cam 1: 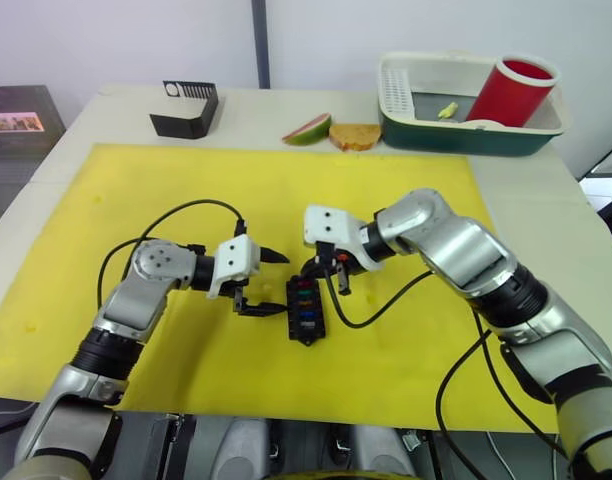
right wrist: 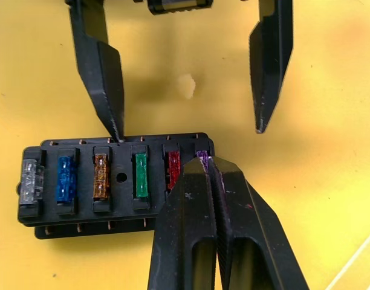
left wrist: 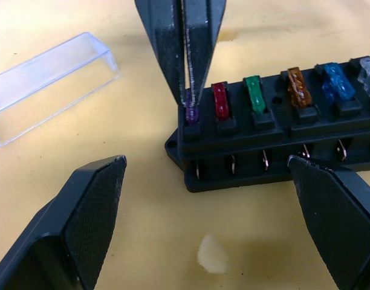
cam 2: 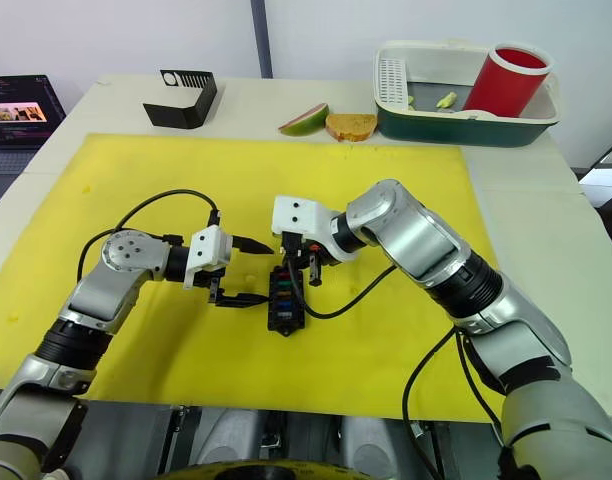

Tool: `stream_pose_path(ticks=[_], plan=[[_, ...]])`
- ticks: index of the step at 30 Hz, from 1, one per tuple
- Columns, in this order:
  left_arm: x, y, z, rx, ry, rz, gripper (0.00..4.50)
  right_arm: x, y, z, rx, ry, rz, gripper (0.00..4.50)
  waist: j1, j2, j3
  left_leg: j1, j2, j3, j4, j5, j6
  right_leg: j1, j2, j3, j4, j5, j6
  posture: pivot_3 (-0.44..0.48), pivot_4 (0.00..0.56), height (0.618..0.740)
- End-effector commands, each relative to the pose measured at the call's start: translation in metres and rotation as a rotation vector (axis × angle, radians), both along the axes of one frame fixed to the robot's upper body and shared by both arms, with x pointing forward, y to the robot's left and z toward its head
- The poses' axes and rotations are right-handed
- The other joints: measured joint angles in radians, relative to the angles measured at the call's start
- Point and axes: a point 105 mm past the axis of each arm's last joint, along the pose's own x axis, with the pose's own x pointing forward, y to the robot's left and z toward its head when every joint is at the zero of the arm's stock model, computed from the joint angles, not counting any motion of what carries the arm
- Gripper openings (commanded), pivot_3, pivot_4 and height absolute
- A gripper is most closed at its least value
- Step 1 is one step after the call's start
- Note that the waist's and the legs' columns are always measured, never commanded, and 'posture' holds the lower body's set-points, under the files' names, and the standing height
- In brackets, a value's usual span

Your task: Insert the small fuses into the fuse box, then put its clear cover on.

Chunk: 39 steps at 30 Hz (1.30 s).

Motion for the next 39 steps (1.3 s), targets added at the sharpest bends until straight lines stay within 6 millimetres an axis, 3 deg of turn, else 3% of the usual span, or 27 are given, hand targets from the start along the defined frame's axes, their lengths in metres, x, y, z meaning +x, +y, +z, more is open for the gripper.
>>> stream_pose_path(ticks=[1,7,13,23,27,33,36,39], plan=[[-0.004,-0.002,0.005,0.0,-0.019,-0.021,4.5,0.004,-0.01,-0.016,-0.059,0.023,-0.035,0.04,0.0,0.0,0.0,0.0,0.0,0.0,0.0,0.0,0.0,0.0,0.0,0.0,0.0,0.0,0.0,0.0,0.15,0.74],[-0.005,-0.001,0.005,0.002,-0.017,-0.024,4.5,0.005,-0.011,-0.015,-0.066,0.014,-0.033,0.04,0.001,0.0,0.0,0.001,0.0,0.0,0.0,0.0,0.0,0.001,0.0,0.0,0.0,0.0,0.0,0.0,0.15,0.74],[-0.007,0.0,0.006,0.003,-0.013,-0.025,4.5,0.0,-0.005,0.001,-0.013,0.013,-0.01,0.04,0.001,0.0,0.0,0.001,0.0,0.0,0.0,0.0,0.0,0.001,0.0,0.0,0.0,0.0,0.0,0.0,0.15,0.74],[-0.014,0.022,0.02,0.004,0.026,0.008,4.5,-0.019,0.001,0.053,0.166,0.012,0.061,0.04,-0.001,0.0,0.0,0.0,0.0,-0.001,0.0,0.0,0.0,0.0,0.0,0.0,0.0,0.0,0.0,0.0,0.15,0.74],[-0.022,0.037,0.033,0.003,0.071,0.037,4.5,-0.02,-0.011,0.067,0.226,-0.059,0.07,0.04,-0.002,0.0,0.0,0.0,0.001,-0.001,0.0,0.0,0.0,0.0,-0.001,0.0,0.0,0.0,0.0,0.0,0.15,0.74],[-0.039,0.062,0.051,0.017,0.198,0.118,4.5,-0.018,-0.064,0.058,0.166,-0.156,0.013,0.04,0.002,0.0,0.0,0.0,0.0,-0.002,0.0,-0.001,0.001,0.002,-0.001,0.0,-0.003,0.0,0.0,0.0,0.15,0.74],[-0.053,0.079,0.054,0.041,0.274,0.181,4.5,-0.029,-0.102,0.05,0.109,-0.098,-0.018,0.92,0.0,0.001,0.0,0.0,0.0,-0.002,0.0,-0.002,0.002,0.002,-0.002,0.0,-0.004,0.0,0.0,0.0,0.15,0.74],[-0.068,0.1,0.052,0.075,0.33,0.236,4.5,-0.04,-0.131,0.049,0.09,-0.033,-0.071,2.38,-0.004,0.001,0.0,0.0,0.001,-0.002,-0.001,-0.002,0.002,0.002,-0.002,0.0,-0.004,0.0,0.0,0.0,0.15,0.74]])
